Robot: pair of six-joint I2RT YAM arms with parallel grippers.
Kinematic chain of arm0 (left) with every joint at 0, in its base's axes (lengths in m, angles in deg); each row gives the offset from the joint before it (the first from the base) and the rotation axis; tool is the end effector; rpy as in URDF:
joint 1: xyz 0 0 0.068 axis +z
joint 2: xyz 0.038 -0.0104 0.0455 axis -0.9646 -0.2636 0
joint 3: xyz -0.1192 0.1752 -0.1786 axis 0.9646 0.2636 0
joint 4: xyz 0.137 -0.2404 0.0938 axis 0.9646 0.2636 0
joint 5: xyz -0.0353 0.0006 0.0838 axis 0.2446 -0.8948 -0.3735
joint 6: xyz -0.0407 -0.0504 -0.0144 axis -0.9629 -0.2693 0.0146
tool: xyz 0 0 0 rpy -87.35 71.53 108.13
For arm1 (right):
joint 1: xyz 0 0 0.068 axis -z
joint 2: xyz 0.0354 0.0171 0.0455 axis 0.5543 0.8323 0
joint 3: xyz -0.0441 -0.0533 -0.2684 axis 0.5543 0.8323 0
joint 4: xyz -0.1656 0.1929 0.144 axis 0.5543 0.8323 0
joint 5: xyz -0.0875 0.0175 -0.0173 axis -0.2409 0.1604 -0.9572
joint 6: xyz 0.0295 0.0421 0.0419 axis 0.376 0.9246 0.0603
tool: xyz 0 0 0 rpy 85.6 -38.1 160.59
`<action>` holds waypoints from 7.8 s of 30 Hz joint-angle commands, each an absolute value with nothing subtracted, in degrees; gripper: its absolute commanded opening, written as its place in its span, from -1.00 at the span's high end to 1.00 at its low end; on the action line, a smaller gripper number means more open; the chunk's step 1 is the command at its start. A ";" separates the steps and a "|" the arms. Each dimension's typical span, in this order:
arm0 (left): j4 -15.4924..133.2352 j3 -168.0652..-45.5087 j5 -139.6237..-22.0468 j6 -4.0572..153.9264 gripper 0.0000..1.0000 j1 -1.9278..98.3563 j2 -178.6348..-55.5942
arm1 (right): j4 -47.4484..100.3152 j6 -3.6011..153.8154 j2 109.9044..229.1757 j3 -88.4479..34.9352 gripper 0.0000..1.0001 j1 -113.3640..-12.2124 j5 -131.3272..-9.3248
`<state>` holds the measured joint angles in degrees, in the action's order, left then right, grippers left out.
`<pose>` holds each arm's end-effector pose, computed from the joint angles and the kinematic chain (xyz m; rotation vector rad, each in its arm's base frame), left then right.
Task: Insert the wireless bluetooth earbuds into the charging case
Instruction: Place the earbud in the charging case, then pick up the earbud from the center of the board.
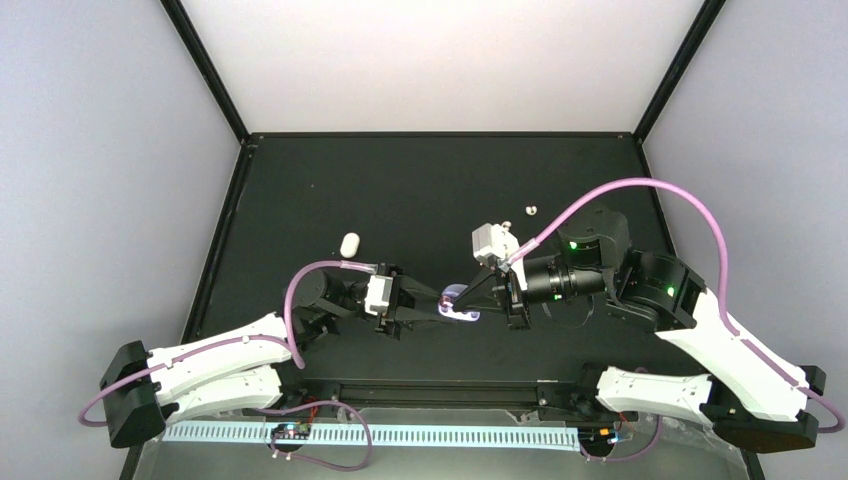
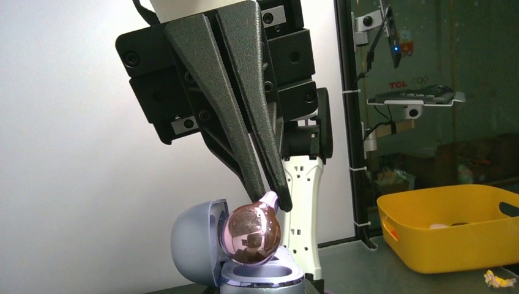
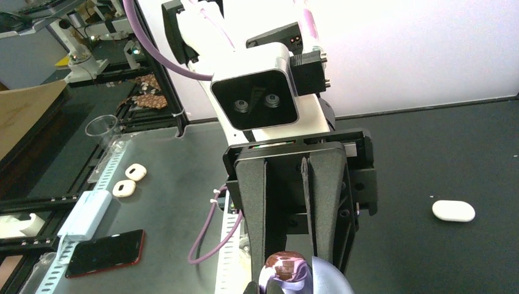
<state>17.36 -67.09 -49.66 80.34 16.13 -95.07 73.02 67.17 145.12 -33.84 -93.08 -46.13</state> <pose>0.0999 -0.2276 0.3302 1.1361 0.8097 -1.3604 0.0811 0.1914 0.4708 -1.3728 1.5607 1.1894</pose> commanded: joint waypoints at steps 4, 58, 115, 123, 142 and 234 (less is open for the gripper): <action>12.81 -68.98 -48.16 78.76 0.97 15.64 -95.92 | 70.06 68.20 144.00 -32.48 0.98 -92.89 -45.46; 12.27 -68.81 -50.02 78.54 0.97 15.17 -95.67 | 74.28 68.43 144.92 -35.13 0.63 -92.89 -45.28; 11.68 -68.27 -51.88 74.25 0.97 14.77 -96.43 | 74.88 66.86 145.51 -34.93 -0.99 -92.85 -67.33; 12.83 -64.74 -60.99 76.48 0.97 14.94 -92.39 | 70.08 69.23 140.50 -36.46 -0.99 -92.71 -68.71; 57.13 -61.94 -83.45 81.80 0.97 15.21 -47.99 | 32.36 84.42 155.77 -6.96 -0.94 -90.24 -70.71; 68.89 -65.86 -82.43 86.49 0.97 15.21 -37.15 | 12.03 82.17 201.79 -14.10 0.60 -106.66 -99.65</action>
